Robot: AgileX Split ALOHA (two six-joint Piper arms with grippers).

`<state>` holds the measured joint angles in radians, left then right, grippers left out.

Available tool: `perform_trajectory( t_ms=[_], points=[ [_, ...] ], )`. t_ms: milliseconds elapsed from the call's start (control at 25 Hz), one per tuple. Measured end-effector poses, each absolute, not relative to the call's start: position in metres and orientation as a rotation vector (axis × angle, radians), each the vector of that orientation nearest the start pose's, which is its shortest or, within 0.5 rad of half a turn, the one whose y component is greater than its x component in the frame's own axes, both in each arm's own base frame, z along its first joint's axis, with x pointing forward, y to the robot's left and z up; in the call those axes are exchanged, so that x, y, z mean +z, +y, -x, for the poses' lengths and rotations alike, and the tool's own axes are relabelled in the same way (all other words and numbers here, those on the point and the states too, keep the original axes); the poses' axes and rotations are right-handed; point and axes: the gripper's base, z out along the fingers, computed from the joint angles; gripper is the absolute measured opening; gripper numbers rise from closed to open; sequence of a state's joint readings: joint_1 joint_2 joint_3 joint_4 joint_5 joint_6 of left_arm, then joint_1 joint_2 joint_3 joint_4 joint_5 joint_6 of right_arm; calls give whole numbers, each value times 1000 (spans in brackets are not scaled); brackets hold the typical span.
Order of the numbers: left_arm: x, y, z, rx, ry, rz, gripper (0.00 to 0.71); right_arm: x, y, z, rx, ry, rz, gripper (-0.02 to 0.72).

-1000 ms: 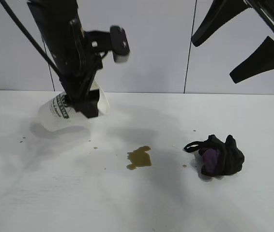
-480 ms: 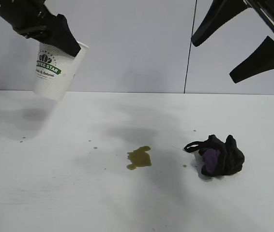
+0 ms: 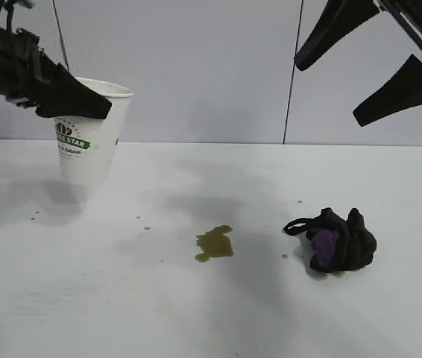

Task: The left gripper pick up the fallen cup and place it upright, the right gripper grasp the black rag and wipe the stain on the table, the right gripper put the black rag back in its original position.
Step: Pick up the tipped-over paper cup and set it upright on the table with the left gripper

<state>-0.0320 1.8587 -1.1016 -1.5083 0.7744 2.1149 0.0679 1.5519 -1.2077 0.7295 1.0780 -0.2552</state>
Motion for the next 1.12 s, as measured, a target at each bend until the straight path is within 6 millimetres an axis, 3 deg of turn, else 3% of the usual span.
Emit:
perform_trajectory(
  t_ms=[280,720,1120],
  points=[
    [174,-55,-358,-432,1813,-1038,531,295,74,-304,920,2699,54,568],
    [143,-55,-355,-468,1847,-1077,531,295,74,-305,912,2688,47,568],
    [139,-54,-356,-458,1874,-1064,531,295,74,-305,912,2687,47,568]
  ],
)
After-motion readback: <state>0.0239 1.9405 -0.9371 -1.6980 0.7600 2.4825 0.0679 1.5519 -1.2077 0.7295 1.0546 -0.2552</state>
